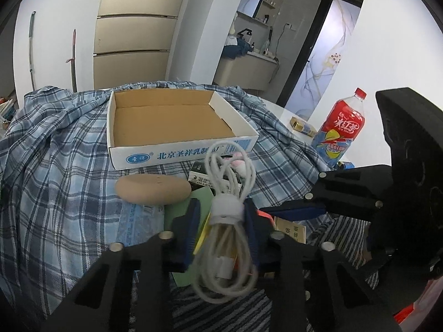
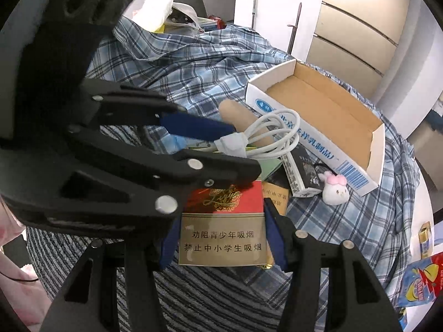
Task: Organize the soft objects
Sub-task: 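Grasp the white coiled cable with the left tool while the right grasps the red-and-gold pack, then carry the cable and pack into the white box and open both tools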
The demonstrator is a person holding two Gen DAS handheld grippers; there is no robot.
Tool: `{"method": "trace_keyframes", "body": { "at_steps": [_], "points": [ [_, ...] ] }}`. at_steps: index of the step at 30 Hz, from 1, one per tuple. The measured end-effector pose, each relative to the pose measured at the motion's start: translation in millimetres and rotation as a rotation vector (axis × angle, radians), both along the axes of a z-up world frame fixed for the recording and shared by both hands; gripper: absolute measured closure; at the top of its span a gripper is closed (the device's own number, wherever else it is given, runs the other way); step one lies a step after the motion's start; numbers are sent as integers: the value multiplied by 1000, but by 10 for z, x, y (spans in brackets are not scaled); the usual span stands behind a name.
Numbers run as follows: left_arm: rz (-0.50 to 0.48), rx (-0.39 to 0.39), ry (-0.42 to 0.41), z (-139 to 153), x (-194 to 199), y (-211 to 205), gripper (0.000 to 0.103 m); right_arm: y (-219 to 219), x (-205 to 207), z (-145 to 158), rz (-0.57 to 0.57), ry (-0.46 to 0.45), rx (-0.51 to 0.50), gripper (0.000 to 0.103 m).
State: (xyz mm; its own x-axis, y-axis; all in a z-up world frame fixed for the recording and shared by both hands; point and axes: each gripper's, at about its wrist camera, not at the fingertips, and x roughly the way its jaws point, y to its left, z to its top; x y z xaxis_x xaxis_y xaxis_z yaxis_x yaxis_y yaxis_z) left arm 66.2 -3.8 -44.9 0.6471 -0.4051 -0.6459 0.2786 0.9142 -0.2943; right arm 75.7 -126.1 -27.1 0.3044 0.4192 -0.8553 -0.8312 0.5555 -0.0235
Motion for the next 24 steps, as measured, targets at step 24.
{"method": "trace_keyframes", "body": {
  "at_steps": [24],
  "points": [
    [241, 119, -340, 285, -285, 147, 79, -652, 296, 55, -434, -256, 240, 48]
  ]
}}
